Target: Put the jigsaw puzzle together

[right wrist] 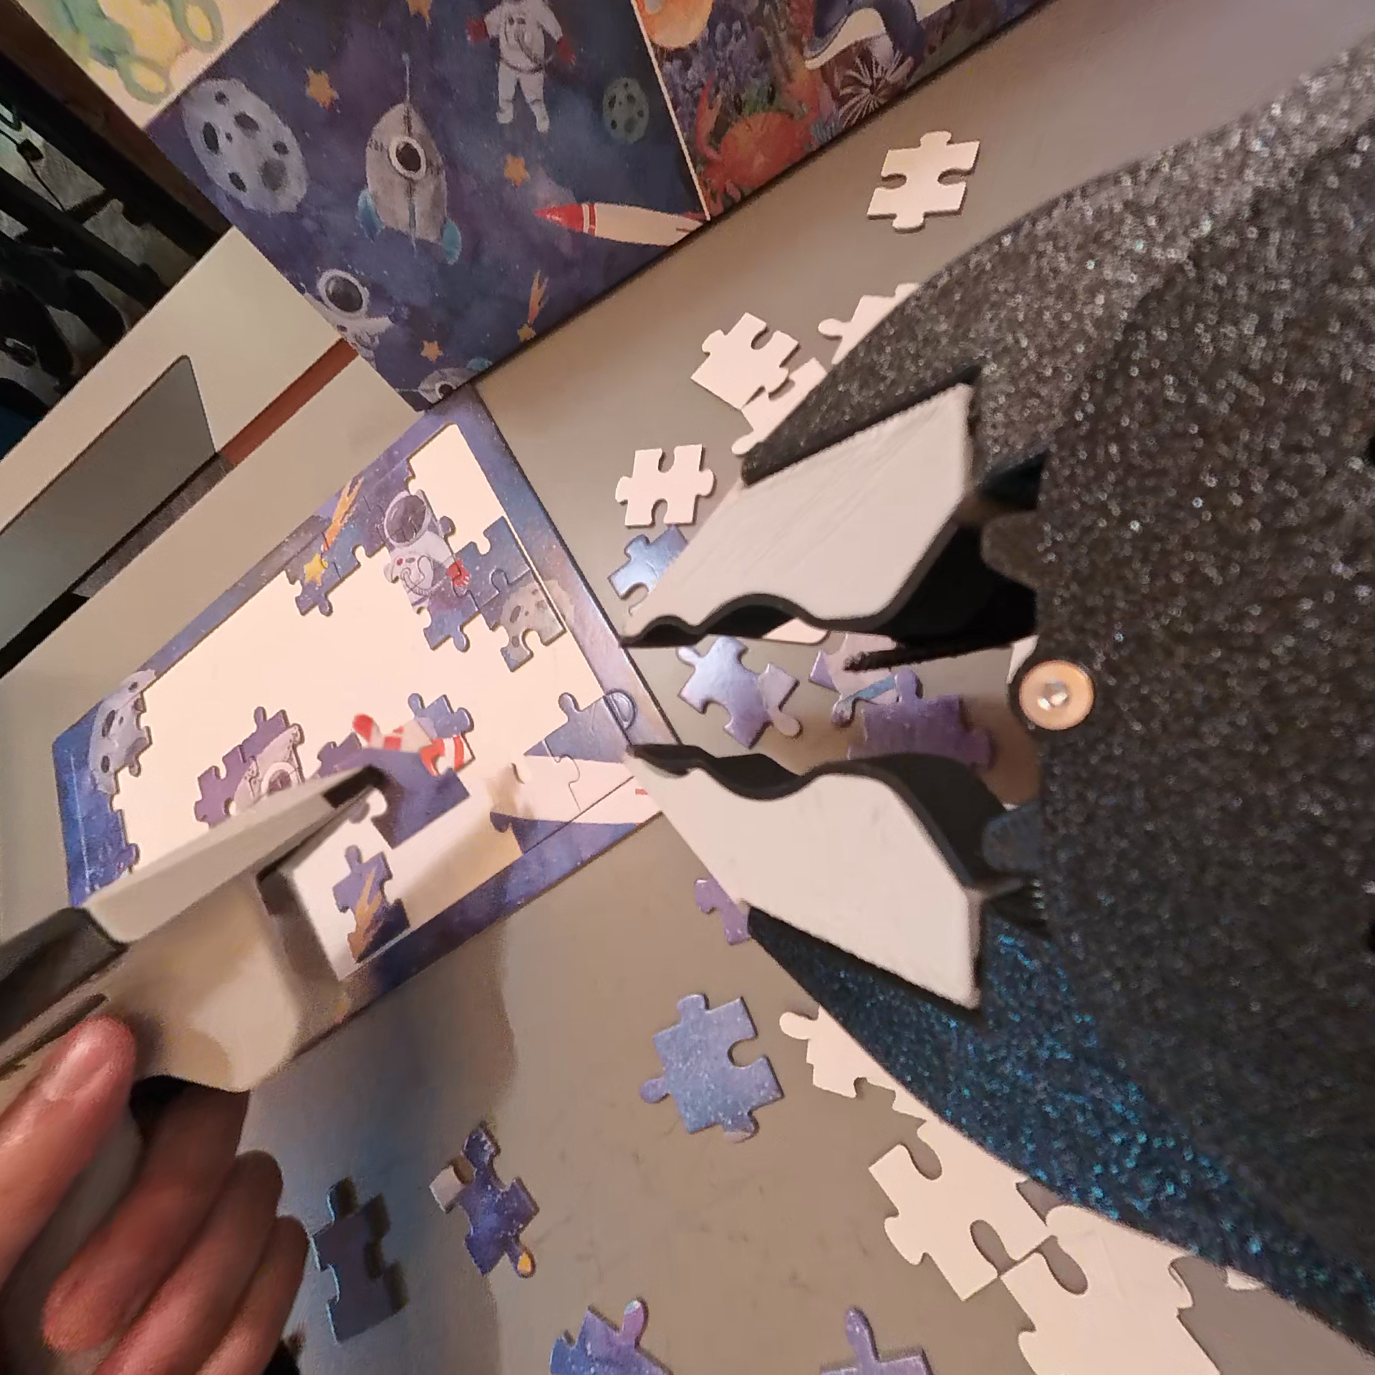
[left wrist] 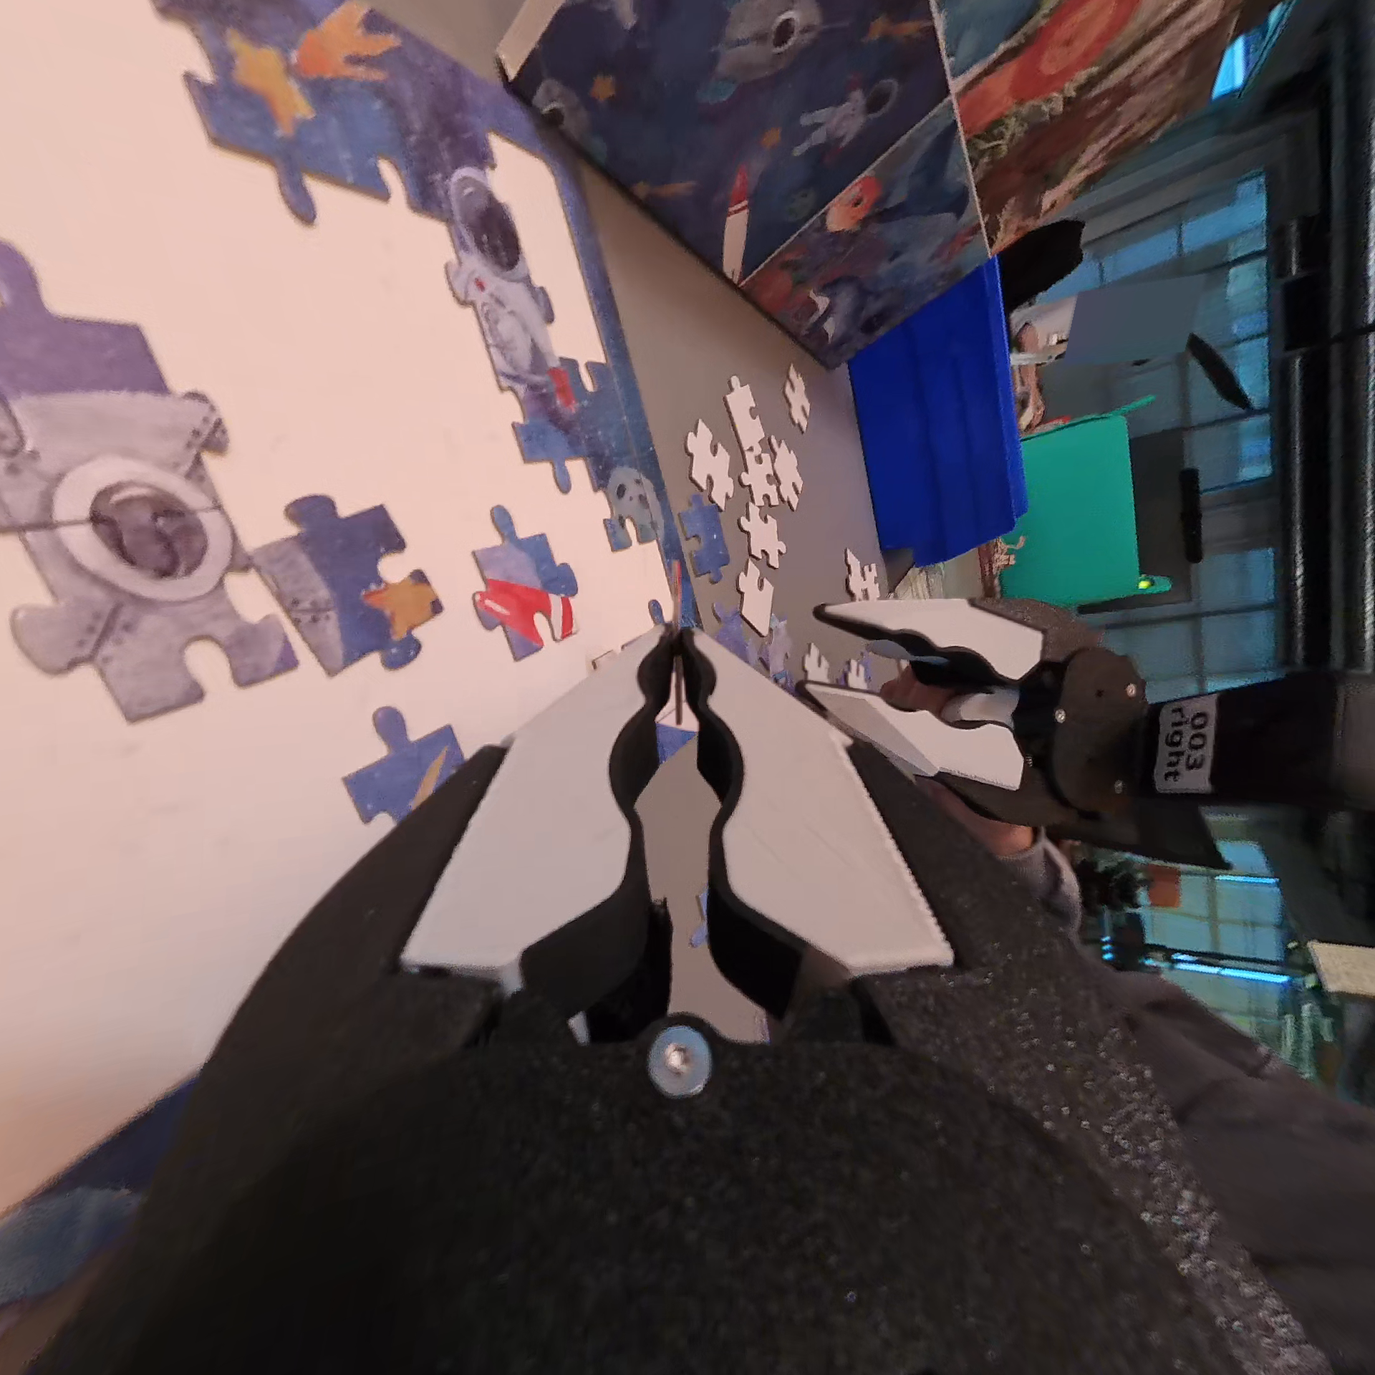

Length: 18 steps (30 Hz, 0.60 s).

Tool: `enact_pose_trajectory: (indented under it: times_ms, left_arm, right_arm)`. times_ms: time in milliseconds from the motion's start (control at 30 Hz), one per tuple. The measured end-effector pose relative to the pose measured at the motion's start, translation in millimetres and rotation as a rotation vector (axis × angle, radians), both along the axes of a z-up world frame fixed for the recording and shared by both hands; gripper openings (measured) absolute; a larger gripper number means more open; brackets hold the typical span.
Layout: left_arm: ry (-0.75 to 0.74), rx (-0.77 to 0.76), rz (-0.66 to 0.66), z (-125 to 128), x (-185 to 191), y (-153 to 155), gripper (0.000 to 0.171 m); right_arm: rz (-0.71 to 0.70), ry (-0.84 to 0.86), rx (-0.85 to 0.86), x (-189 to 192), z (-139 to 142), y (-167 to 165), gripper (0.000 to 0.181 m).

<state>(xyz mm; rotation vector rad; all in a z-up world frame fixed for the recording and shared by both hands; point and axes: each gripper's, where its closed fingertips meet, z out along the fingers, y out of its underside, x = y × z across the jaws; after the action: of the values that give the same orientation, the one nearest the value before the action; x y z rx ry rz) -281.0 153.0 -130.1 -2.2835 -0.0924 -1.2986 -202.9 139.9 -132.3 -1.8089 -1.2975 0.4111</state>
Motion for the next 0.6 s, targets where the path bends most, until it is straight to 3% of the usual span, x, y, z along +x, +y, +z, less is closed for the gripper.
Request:
enact_pose_trajectory:
  times_ms: [200, 433, 500, 600]
  left_arm:
    - [0.165, 0.173, -0.059, 4.8, -6.8, -0.2, 0.001]
    - [0.209, 0.194, -0.039, 5.2, -18.4, 1.6, 0.001]
    - [0.2, 0.189, -0.009, 8.5, -27.2, 3.2, 0.001]
    - [0.188, 0.174, 0.057, 10.2, -44.4, 7.9, 0.001]
  right_arm:
    - [0.003, -0.013, -0.023, -0.6, -7.7, -0.2, 0.026]
    - [0.015, -0.016, -0.054, -2.7, -13.9, -0.5, 0.025]
    - [0.089, -0.006, -0.173, -11.5, -16.2, -8.5, 0.018]
    - [0.197, -0.161, -0.436, -22.3, -23.8, -19.5, 0.018]
